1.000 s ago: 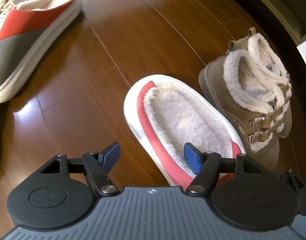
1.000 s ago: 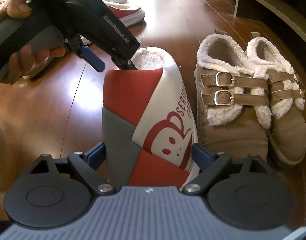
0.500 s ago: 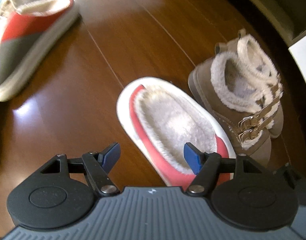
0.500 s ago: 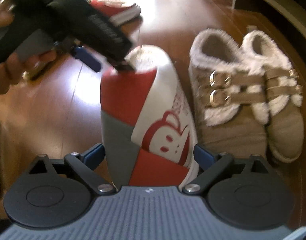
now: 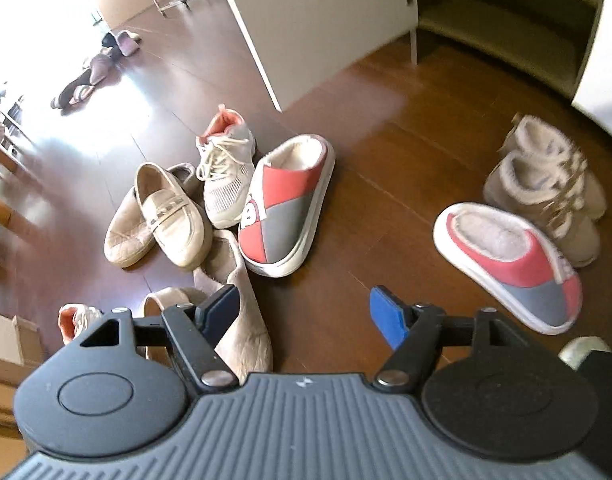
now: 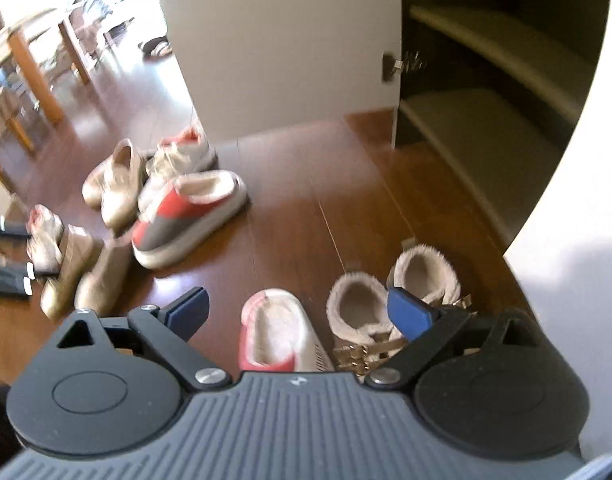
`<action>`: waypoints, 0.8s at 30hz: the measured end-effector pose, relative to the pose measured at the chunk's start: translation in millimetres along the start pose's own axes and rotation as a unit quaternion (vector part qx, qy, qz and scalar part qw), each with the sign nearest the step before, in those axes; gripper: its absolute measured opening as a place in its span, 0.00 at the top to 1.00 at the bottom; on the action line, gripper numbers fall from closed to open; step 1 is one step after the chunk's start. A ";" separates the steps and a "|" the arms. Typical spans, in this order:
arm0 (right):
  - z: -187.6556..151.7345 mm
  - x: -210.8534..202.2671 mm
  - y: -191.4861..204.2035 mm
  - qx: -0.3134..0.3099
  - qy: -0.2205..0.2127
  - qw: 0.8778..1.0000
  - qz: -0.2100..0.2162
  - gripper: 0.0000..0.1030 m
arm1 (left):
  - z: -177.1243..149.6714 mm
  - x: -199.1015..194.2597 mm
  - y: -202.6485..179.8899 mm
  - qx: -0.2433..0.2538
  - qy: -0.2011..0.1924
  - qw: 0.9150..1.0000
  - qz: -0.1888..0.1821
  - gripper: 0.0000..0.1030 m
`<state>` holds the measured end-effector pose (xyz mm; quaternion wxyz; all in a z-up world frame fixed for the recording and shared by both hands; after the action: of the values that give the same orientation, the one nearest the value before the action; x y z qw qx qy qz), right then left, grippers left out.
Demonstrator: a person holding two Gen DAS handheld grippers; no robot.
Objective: Organize scattered shoes
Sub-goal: 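Open the right gripper and lift both grippers away from the slipper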
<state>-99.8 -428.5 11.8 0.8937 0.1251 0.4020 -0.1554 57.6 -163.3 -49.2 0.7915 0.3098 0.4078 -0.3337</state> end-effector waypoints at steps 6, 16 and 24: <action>43.7 -93.3 37.7 -0.009 -0.037 0.998 -0.053 0.03 | 9.7 -40.4 -29.0 0.021 -0.037 0.999 -0.016 0.27; 54.2 -87.1 53.0 0.031 -0.036 0.998 -0.034 0.01 | 16.7 -37.8 -65.1 0.057 -0.043 0.997 -0.038 0.26; 33.2 18.2 43.1 0.049 0.058 0.997 -0.006 0.01 | 5.5 35.8 -37.8 0.053 0.043 0.996 -0.049 0.26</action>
<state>-49.5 -403.6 23.7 0.8605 0.1752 0.4461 -0.1728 46.4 -199.5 -85.3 0.7387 0.3445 0.4376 -0.3797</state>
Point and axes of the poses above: each gripper's, at about its wrist camera, not at the fingertips, and x roughly the way its jaws point, y to its left, z to its top, the point moved 3 cm from there along x, roughly the way its jaws point, and after that the axes turned 1 degree about -y, right-handed, at the moved point
